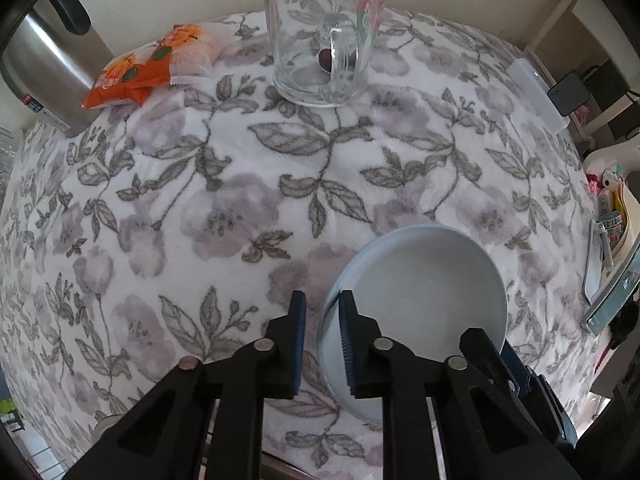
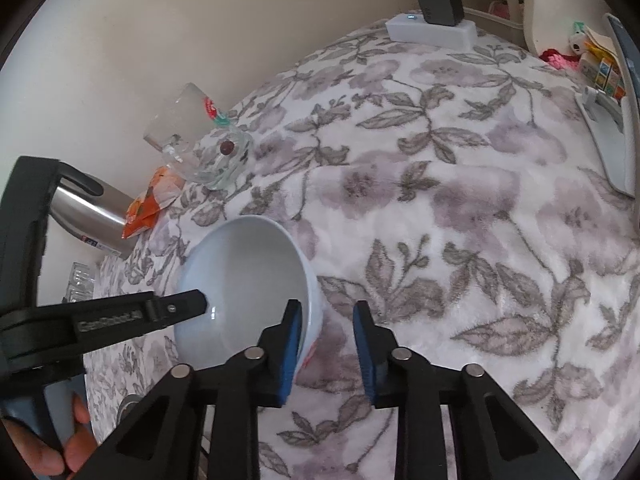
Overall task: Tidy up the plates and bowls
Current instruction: 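Lift and carry the white round bowl over the steel basin with both tools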
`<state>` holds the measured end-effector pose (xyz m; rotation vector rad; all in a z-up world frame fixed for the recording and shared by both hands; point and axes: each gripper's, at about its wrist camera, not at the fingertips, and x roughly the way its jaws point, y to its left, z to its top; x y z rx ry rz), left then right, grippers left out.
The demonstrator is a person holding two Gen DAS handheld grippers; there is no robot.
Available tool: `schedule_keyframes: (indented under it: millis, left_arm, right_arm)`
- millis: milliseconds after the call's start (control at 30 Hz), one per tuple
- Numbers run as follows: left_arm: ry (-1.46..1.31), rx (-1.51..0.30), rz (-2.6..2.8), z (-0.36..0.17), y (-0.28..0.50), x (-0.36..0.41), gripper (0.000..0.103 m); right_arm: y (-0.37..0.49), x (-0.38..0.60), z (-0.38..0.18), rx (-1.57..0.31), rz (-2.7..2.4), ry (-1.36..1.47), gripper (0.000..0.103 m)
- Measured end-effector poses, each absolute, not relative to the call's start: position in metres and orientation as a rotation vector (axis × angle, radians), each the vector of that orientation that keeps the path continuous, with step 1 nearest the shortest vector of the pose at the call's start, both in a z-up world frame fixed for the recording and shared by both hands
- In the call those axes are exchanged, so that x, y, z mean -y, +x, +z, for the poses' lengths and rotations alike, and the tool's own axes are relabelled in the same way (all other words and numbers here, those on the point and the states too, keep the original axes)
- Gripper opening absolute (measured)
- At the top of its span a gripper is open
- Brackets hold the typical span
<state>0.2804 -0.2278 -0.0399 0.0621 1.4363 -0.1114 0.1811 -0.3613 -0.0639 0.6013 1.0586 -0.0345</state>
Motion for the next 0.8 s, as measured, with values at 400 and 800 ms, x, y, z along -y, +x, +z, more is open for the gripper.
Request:
schedule_keyframes:
  millis: [400, 800]
  left_arm:
    - [0.074, -1.437, -0.124, -0.045, 0.281, 0.235, 0.012]
    - [-0.007, -1.397, -0.164, -0.012, 0.263, 0.218, 0.012]
  right_arm:
    - [0.182, 0.356, -0.062, -1.056, -0.001, 0.594, 0.013]
    - [0.167, 0.357, -0.044, -1.035, 0.023, 0.631, 0.014]
